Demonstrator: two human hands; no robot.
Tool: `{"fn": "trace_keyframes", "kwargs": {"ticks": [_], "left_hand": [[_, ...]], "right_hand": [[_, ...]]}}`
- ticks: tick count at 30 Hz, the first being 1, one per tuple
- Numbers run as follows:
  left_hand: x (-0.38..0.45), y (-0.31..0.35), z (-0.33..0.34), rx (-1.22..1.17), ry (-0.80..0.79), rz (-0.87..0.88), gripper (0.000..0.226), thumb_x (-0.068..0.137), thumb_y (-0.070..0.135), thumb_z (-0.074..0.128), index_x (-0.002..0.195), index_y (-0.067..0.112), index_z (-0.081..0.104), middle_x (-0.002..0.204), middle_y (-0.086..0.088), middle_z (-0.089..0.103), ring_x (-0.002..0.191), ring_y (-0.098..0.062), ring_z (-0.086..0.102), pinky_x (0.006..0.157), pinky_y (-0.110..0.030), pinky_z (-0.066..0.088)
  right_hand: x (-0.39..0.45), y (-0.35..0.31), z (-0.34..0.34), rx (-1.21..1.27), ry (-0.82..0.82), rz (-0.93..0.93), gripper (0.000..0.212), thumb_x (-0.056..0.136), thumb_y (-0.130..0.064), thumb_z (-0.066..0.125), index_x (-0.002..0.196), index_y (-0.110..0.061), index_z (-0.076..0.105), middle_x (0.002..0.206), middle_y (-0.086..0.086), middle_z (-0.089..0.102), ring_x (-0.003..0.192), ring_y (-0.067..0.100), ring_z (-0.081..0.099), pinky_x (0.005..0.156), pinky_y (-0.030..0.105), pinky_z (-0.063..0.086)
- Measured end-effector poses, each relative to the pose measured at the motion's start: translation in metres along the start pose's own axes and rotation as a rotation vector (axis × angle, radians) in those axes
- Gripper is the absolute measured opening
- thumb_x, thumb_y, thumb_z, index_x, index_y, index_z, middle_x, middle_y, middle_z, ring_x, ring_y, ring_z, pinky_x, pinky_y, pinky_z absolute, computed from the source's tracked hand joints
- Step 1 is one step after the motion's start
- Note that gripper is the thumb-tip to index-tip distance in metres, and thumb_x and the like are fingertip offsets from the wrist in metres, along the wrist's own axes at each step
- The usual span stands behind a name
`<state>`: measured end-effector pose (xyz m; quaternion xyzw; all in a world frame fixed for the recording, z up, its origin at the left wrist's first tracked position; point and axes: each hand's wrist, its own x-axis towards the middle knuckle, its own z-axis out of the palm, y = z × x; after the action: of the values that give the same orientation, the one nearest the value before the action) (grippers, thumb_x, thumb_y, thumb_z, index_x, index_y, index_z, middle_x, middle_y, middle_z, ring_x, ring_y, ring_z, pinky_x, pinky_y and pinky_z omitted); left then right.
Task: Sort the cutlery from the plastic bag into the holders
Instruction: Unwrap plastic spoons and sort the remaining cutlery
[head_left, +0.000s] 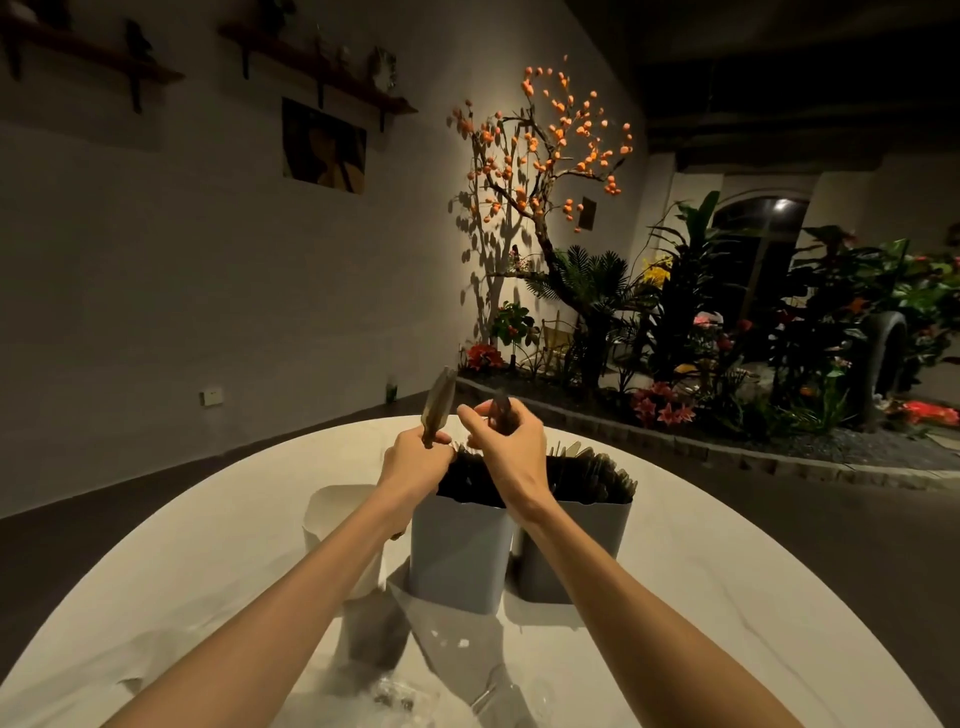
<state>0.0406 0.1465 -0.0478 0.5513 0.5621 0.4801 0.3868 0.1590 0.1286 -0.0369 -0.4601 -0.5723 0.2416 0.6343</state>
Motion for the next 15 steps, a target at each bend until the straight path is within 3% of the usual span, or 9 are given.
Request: {"fn": "trace_keyframes", "kwargs": {"ticks": [3, 5, 8, 10, 12, 15], "left_hand": [[0.001, 0.0, -0.002, -0.033, -0.021, -0.014, 0.016, 0.098, 0.01, 0.056, 0.11, 0.014, 0.065, 0.097, -0.008, 0.066, 0.084, -0.02, 0.064, 0.06, -0.025, 0.049], [0.002, -0.001, -0.004, -0.072, -0.018, -0.034, 0.015, 0.095, 0.009, 0.06, 0.107, 0.014, 0.066, 0.095, -0.01, 0.068, 0.066, -0.018, 0.061, 0.057, -0.025, 0.048], [0.002, -0.004, -0.007, -0.16, -0.011, -0.022, 0.016, 0.09, 0.006, 0.063, 0.104, 0.013, 0.069, 0.091, -0.012, 0.071, 0.045, -0.014, 0.056, 0.055, -0.026, 0.048], [0.0, -0.005, -0.008, -0.212, 0.001, 0.0, 0.018, 0.088, 0.003, 0.062, 0.101, 0.012, 0.071, 0.088, -0.012, 0.071, 0.043, -0.013, 0.055, 0.059, -0.027, 0.049], [-0.003, -0.004, -0.007, -0.257, 0.024, 0.01, 0.019, 0.088, 0.002, 0.062, 0.099, 0.013, 0.072, 0.087, -0.011, 0.071, 0.046, -0.013, 0.054, 0.065, -0.03, 0.05], [-0.009, 0.002, -0.007, -0.337, 0.052, -0.017, 0.016, 0.089, 0.011, 0.065, 0.101, 0.015, 0.073, 0.089, -0.013, 0.068, 0.06, -0.016, 0.055, 0.065, -0.03, 0.05]], "right_hand": [[0.004, -0.005, -0.006, 0.027, 0.04, -0.018, 0.034, 0.082, -0.027, 0.082, 0.108, -0.019, 0.061, 0.082, 0.001, 0.066, 0.072, 0.004, 0.063, 0.07, 0.019, 0.055], [0.007, -0.005, -0.009, -0.069, 0.051, -0.078, 0.032, 0.085, -0.025, 0.078, 0.111, -0.02, 0.06, 0.087, -0.002, 0.067, 0.077, 0.001, 0.064, 0.072, 0.019, 0.055], [0.008, 0.008, -0.011, -0.487, -0.085, -0.228, 0.017, 0.102, -0.031, 0.053, 0.11, -0.02, 0.064, 0.101, -0.003, 0.069, 0.092, 0.009, 0.064, 0.083, 0.032, 0.055], [0.002, 0.019, -0.013, -0.919, -0.316, -0.316, 0.035, 0.107, -0.034, 0.031, 0.107, -0.02, 0.062, 0.104, 0.003, 0.067, 0.103, 0.022, 0.061, 0.095, 0.044, 0.048], [-0.005, 0.025, -0.013, -1.196, -0.5, -0.353, 0.043, 0.108, -0.034, 0.019, 0.122, -0.019, 0.057, 0.12, 0.007, 0.064, 0.127, 0.032, 0.05, 0.113, 0.049, 0.034], [-0.004, 0.021, -0.015, -1.114, -0.48, -0.297, 0.054, 0.108, -0.046, 0.014, 0.146, -0.019, 0.041, 0.152, 0.006, 0.044, 0.15, 0.031, 0.024, 0.124, 0.046, 0.015]]}}
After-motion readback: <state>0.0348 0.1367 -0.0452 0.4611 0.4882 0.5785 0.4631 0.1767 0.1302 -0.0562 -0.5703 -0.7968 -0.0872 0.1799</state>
